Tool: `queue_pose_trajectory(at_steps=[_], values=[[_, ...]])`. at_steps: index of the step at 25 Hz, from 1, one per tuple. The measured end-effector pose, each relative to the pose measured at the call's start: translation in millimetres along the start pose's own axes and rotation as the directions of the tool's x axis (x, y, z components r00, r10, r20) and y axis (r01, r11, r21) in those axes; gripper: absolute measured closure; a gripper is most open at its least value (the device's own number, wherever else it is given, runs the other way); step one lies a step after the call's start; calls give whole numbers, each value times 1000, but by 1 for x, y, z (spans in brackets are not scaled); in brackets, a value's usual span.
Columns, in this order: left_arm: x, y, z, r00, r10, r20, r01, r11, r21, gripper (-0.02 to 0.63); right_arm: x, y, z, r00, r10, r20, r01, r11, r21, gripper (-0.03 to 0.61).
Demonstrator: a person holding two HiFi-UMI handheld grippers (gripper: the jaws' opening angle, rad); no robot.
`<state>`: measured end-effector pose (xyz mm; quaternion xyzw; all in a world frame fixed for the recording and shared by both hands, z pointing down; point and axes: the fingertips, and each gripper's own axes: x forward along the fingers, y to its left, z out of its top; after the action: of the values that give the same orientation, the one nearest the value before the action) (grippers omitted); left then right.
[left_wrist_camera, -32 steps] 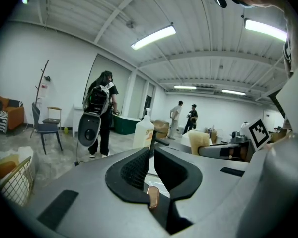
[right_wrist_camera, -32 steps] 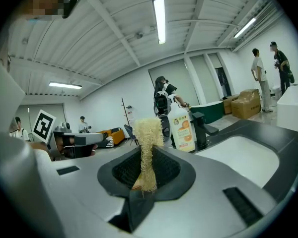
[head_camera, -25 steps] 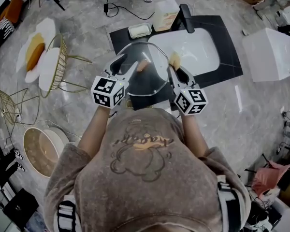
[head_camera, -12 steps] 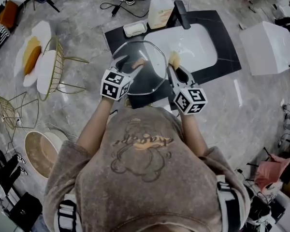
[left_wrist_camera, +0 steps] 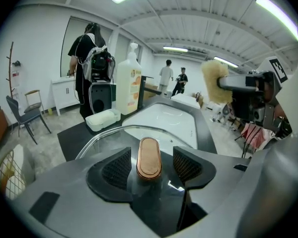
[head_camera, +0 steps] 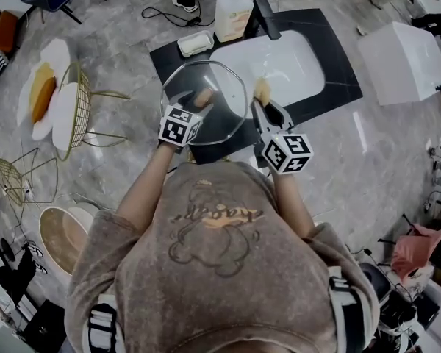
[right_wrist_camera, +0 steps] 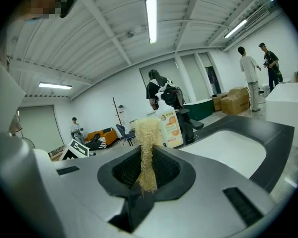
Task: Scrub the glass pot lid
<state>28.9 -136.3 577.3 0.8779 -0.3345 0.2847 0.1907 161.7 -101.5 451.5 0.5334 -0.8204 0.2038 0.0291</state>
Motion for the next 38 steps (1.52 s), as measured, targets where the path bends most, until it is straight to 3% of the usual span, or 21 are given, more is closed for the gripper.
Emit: queue_pose_trajectory(at_steps=[7,12,15,25,30,35,38], values=[[14,2,-14,999,12,-47,-11,1000,8,357,0,-7,-4,1000,-13,-8,13,1000,8,526],[17,7,-17,998,33,-50,-33,999,-9,424,5,-8,-7,1000,-11,-19,11,1000,7,526],[16,7,-16,998,37,-46,-39,999,-31,426,9,-8,-9,999,0,-37,0,1000,-1,526],[20,9,-17,997,56,-49,-59,996,-65,426,69,10,-11,977,158,-141,-172,981,-93,526],[22,9,-18,996,69,-52,-74,994,-81,426,116,39,-16,920,301,-253,-353,914,-198,526],[23,11,-17,995,86,-42,-90,993,-81,426,160,72,-28,820,422,-386,-534,808,-251,526],[22,11,-18,994,100,-40,-104,990,-99,426,179,93,-39,744,479,-466,-629,736,-248,526]])
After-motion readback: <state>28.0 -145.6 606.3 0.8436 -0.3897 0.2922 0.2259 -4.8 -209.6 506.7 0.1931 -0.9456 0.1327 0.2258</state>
